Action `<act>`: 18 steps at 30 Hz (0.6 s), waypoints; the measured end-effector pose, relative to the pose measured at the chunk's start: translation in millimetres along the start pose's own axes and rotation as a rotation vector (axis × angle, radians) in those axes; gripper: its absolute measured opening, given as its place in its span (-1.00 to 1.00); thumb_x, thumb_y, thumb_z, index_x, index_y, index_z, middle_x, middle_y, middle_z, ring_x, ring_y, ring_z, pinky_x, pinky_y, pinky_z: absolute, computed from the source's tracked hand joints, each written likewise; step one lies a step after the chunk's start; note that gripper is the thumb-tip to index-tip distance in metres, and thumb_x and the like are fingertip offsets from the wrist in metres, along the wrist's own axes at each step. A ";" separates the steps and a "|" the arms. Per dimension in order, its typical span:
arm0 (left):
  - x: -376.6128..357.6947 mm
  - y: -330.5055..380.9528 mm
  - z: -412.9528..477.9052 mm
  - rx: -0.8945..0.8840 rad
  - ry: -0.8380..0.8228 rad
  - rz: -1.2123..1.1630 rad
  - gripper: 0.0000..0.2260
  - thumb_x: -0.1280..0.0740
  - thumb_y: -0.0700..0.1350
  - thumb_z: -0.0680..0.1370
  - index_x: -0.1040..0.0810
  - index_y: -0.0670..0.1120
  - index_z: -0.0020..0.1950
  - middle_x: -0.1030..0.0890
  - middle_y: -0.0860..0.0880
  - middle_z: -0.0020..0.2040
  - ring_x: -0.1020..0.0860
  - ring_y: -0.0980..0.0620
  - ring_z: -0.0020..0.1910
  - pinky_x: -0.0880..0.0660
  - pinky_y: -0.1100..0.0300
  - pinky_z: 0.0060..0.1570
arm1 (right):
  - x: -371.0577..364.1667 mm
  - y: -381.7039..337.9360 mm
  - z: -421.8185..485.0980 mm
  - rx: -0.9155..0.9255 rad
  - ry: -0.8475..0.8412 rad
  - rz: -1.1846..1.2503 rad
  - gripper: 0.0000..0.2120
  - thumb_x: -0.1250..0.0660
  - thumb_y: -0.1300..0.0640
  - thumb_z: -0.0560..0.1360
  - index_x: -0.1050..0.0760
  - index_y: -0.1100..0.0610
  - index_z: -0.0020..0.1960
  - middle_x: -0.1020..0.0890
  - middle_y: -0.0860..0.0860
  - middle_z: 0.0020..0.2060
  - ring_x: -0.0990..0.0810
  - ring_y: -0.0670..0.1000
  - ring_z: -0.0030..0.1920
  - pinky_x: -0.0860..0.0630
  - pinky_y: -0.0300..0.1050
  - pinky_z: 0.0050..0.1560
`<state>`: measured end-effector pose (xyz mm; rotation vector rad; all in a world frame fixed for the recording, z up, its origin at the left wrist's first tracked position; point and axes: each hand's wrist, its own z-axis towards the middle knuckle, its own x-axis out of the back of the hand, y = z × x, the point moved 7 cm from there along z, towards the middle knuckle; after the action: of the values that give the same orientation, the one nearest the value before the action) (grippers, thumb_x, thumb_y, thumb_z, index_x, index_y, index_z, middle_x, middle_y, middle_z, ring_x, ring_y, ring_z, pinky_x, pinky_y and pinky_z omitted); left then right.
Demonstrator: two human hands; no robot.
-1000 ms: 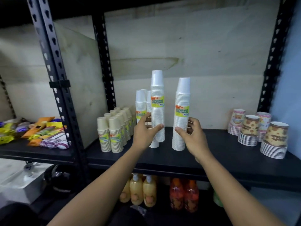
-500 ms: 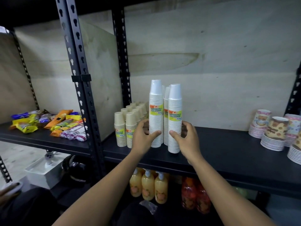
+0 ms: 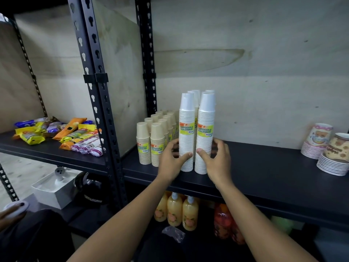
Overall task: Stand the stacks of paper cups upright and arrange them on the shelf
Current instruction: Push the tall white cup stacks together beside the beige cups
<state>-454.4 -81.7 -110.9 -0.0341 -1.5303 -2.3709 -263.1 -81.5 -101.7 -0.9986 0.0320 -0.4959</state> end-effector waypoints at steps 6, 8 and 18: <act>-4.7 -7.8 3.9 -0.015 -0.025 -0.035 -0.39 -0.57 0.05 0.45 -0.45 0.06 0.45 -0.62 0.12 0.27 -0.61 0.16 0.17 -0.62 0.11 0.14 | -2.5 1.1 -1.9 0.042 0.013 -0.036 -0.43 -0.55 0.00 0.44 -0.44 0.06 0.37 -0.47 -0.02 0.20 -0.57 -0.06 0.10 -0.55 -0.18 0.06; -7.8 -8.3 3.3 -0.018 -0.037 -0.050 -0.39 -0.56 0.03 0.47 -0.44 0.07 0.47 -0.61 0.13 0.30 -0.60 0.17 0.21 -0.60 0.12 0.19 | -2.9 0.0 -2.4 0.046 -0.002 -0.053 -0.42 -0.54 0.00 0.45 -0.41 0.07 0.39 -0.46 -0.02 0.22 -0.56 -0.08 0.11 -0.50 -0.22 0.03; -15.8 -7.1 -2.8 -0.043 -0.094 -0.095 -0.44 -0.46 -0.05 0.57 -0.38 0.11 0.54 -0.61 0.23 0.31 -0.58 0.25 0.25 -0.54 0.29 0.22 | -3.2 -4.9 -2.8 0.044 -0.055 -0.121 -0.39 -0.53 -0.01 0.46 -0.39 0.11 0.41 -0.45 -0.01 0.25 -0.49 -0.12 0.12 -0.43 -0.21 0.04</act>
<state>-440.9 -77.5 -121.4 -0.0859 -1.5557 -2.5087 -268.5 -84.5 -99.9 -0.9741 -0.0886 -0.5775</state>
